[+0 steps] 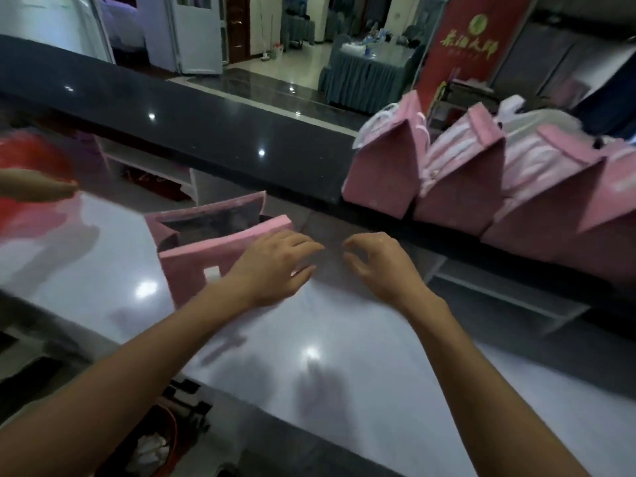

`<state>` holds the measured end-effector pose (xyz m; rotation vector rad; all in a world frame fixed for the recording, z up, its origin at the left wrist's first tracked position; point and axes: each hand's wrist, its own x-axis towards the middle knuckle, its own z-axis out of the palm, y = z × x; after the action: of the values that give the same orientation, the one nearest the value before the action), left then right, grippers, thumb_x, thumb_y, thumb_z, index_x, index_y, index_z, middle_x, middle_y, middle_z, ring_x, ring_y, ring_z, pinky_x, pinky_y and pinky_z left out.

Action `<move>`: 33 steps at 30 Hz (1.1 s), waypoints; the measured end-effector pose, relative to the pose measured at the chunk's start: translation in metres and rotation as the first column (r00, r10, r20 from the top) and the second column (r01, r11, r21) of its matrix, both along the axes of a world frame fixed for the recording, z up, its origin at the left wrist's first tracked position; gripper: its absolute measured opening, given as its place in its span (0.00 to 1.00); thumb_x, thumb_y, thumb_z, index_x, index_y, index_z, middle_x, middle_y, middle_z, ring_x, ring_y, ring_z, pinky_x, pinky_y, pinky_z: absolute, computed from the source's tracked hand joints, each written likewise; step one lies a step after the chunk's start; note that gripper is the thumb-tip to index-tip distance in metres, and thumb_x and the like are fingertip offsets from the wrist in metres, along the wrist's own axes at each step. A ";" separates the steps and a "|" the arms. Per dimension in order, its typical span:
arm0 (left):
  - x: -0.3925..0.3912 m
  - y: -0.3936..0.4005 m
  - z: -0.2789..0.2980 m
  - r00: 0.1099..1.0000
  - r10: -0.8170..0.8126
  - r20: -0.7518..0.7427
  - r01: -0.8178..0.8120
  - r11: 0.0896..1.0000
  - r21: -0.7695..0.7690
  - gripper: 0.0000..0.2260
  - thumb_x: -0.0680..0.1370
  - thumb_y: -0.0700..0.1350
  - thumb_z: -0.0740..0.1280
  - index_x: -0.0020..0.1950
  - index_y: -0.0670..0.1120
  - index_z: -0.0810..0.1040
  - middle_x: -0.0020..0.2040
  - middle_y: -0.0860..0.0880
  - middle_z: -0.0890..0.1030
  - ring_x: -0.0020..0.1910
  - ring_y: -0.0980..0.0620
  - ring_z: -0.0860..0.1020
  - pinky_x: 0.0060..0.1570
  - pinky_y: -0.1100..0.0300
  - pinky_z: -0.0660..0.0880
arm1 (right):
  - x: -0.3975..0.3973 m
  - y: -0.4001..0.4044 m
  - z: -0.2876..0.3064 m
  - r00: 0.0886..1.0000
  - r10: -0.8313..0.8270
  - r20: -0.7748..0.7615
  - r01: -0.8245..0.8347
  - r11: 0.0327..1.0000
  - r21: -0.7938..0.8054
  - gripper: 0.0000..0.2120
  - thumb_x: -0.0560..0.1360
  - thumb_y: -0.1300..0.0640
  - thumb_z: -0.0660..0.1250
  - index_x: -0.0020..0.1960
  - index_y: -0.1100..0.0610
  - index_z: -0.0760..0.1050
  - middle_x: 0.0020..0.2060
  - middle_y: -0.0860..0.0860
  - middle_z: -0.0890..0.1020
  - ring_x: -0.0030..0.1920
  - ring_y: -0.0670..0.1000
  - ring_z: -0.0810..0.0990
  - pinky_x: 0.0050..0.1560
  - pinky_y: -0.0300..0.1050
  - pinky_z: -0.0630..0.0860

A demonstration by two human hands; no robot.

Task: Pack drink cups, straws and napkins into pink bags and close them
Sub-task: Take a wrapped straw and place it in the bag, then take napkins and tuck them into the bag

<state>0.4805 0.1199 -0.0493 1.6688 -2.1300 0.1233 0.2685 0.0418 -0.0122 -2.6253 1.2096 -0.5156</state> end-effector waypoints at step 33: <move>-0.729 0.034 -0.055 0.560 -0.827 0.053 0.786 0.551 0.279 0.19 0.84 0.53 0.60 0.74 0.53 0.70 0.71 0.51 0.76 0.68 0.46 0.73 0.64 0.46 0.73 | -0.675 0.280 -0.094 0.321 -0.935 -0.149 0.925 0.276 0.261 0.18 0.81 0.55 0.60 0.71 0.50 0.74 0.65 0.52 0.79 0.62 0.56 0.77 0.57 0.51 0.76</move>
<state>-0.2485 0.1542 -0.1045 0.5823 -2.9268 -0.2780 -0.4064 0.3213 -0.1063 -1.3234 2.5396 -0.4450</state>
